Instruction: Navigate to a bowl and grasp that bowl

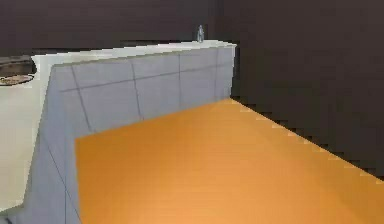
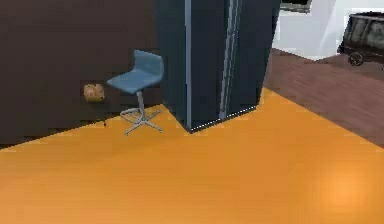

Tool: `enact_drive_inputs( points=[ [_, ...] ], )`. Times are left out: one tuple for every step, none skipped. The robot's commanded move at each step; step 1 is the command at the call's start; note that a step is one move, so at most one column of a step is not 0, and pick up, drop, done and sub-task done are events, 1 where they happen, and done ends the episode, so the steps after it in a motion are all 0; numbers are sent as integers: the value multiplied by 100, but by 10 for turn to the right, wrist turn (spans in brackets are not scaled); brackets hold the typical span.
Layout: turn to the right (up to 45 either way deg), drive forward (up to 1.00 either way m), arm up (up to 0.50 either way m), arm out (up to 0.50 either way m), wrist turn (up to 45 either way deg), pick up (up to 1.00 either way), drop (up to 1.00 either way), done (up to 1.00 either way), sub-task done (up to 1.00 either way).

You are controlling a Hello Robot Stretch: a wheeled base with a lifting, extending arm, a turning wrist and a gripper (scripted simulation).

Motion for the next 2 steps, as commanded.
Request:
enact_drive_inputs(
  points=[
    [270, 0, 0, 0, 0, 0, 0, 0, 0],
    [0, 15, 0, 0, 0, 0, 0, 0, 0]
  ],
)
